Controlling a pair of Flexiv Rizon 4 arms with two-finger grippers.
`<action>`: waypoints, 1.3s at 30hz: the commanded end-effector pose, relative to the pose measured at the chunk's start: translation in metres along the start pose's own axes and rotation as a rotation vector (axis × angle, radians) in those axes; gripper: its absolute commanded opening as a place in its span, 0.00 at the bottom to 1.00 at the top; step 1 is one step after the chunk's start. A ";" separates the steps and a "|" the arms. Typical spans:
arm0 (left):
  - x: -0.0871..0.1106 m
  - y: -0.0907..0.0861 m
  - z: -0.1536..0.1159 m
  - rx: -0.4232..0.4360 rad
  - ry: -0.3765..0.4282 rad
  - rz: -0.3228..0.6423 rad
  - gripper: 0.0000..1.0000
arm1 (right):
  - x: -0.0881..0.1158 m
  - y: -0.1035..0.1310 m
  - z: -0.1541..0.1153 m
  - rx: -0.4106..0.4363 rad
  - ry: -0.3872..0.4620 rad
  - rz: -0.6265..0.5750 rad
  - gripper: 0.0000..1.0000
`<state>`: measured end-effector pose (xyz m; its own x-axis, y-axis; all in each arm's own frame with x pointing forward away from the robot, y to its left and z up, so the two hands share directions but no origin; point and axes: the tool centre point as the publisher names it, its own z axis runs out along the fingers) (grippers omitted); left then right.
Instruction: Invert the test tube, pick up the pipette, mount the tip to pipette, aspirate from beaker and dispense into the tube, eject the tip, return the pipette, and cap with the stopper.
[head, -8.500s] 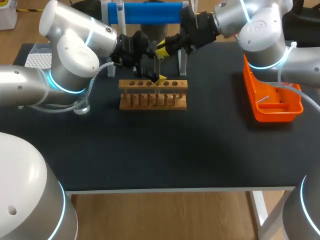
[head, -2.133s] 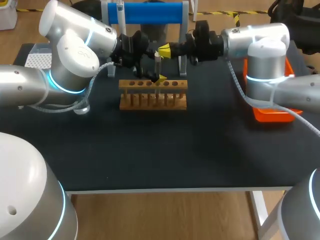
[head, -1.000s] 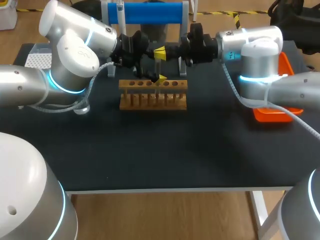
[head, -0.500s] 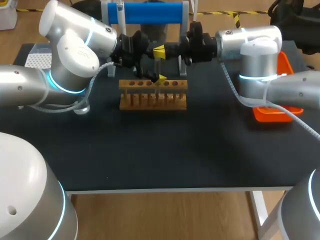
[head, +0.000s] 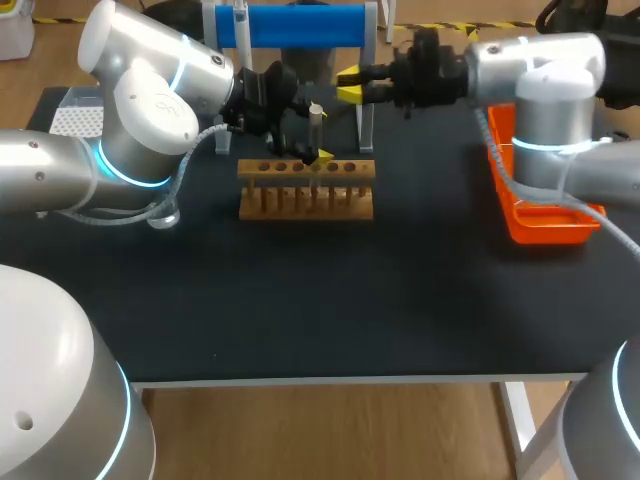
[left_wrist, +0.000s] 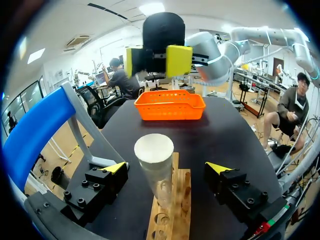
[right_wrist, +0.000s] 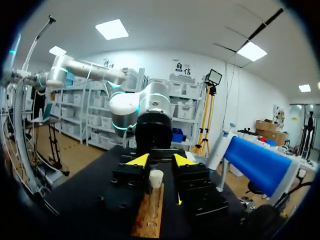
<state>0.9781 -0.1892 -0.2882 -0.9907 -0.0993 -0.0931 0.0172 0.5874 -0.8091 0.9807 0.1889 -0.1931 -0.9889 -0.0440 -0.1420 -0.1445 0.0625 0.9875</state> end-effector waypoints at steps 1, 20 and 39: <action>0.000 0.001 0.000 0.004 0.001 0.001 1.00 | 0.015 0.011 -0.044 0.056 -0.050 -0.010 1.00; 0.000 0.001 0.000 0.004 0.001 0.001 1.00 | 0.036 -0.027 -0.110 0.204 -0.131 -0.071 1.00; 0.022 0.015 -0.093 -0.206 -0.136 -0.089 1.00 | 0.036 -0.027 -0.110 0.204 -0.131 -0.071 1.00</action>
<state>0.9667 -0.1393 -0.2781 -0.9722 -0.2157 -0.0915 -0.0857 0.6906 -0.7182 0.9535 0.0762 -0.2176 -0.9701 0.0733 -0.2313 -0.2050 0.2626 0.9429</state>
